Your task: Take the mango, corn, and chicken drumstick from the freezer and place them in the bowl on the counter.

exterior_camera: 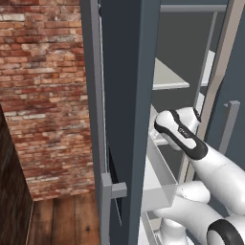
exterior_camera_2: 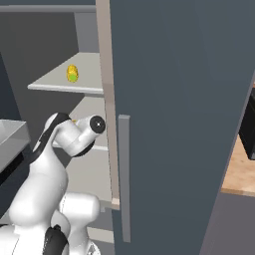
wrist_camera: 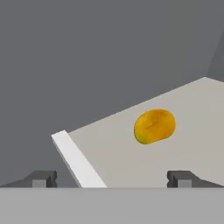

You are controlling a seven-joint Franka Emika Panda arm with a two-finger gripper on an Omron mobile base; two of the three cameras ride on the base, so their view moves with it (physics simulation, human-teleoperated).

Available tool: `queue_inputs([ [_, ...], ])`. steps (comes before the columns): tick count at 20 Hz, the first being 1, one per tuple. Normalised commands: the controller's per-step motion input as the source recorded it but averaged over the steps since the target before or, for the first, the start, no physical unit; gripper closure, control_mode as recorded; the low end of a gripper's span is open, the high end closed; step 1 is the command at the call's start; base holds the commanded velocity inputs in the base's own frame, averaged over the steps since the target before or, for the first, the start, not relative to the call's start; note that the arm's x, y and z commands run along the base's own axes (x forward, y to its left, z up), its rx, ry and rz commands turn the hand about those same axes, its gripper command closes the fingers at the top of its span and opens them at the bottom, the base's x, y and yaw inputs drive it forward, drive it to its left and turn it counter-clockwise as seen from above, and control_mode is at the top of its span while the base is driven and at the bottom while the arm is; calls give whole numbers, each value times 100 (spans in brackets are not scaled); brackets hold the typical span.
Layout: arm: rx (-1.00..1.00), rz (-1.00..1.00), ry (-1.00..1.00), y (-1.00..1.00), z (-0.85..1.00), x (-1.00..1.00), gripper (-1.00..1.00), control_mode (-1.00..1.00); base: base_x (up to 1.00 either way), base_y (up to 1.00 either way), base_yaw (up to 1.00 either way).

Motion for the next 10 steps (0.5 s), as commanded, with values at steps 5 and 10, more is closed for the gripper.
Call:
queue_inputs([
  [5,0,0,0,13,0,12,-100,-100,0,0,0],
  [10,0,0,0,20,0,13,-100,-100,0,0,0],
])
